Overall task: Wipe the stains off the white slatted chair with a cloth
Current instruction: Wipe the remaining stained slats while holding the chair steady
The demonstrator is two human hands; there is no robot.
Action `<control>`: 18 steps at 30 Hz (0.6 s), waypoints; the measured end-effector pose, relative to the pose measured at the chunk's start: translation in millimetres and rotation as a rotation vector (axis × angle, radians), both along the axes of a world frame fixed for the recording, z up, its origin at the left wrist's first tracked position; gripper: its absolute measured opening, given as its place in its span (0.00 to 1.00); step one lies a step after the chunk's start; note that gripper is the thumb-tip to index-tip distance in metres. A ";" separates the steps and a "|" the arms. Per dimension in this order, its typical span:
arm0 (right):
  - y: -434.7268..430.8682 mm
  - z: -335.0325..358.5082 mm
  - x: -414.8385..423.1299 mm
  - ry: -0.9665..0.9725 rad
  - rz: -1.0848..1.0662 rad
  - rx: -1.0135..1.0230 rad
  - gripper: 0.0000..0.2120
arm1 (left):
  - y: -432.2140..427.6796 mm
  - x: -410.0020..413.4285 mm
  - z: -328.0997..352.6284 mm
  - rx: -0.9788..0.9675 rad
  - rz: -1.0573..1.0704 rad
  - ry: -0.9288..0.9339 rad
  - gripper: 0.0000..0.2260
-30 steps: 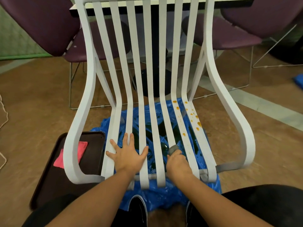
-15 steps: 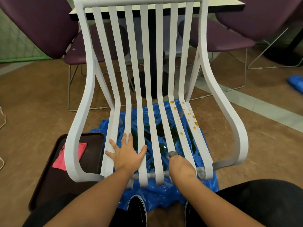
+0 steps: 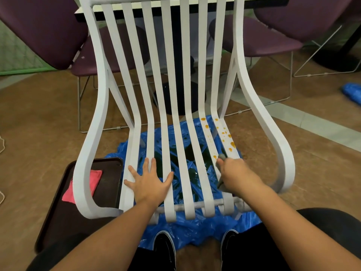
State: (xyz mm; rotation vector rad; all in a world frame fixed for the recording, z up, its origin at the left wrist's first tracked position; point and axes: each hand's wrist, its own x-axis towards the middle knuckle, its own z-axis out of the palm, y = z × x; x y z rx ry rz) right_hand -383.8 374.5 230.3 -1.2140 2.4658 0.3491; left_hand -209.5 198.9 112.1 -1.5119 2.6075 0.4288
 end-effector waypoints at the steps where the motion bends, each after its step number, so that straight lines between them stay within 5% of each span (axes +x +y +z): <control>1: 3.2 3.8 -5.1 0.006 -0.034 -0.017 0.22 | -0.2 -0.4 -0.4 -0.001 -0.001 -0.002 0.42; 12: 2.3 -54.1 17.4 -0.240 -0.348 -0.104 0.21 | -0.2 -0.2 -3.1 -0.001 -0.001 -0.018 0.42; 18: -0.6 -52.4 18.6 -0.114 -0.374 -0.176 0.25 | -1.6 -0.2 -1.4 -0.001 -0.006 -0.010 0.42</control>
